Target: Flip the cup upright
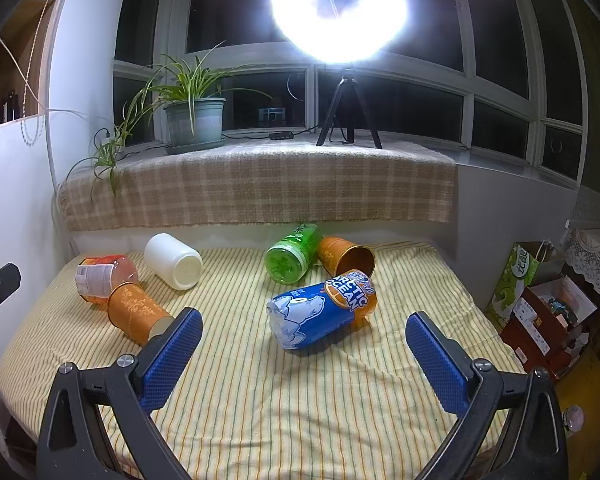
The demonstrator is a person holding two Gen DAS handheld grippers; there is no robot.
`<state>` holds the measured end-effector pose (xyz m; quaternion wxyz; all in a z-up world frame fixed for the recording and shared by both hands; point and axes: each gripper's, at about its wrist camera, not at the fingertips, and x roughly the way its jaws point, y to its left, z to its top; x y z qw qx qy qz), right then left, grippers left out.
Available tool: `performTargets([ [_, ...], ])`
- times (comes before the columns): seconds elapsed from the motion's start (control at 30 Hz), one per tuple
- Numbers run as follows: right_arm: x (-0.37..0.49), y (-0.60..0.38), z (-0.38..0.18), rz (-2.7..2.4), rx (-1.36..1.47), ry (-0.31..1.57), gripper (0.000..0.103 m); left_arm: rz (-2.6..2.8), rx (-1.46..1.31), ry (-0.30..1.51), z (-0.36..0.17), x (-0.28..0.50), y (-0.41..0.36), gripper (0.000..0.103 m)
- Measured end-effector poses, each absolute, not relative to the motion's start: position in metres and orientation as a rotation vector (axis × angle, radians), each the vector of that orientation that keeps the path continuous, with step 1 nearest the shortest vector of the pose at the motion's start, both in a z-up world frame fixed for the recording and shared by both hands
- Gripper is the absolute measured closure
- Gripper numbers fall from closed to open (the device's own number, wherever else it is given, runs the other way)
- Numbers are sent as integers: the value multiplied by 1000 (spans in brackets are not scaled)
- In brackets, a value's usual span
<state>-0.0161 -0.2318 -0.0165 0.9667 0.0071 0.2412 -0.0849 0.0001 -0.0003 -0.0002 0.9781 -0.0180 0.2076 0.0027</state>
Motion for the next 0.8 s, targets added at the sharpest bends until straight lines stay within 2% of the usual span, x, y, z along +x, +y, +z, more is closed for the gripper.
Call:
performTargets([
  [0.8, -7, -225, -22, -160, 11, 503, 0, 7, -42, 423, -2, 3, 6, 0],
])
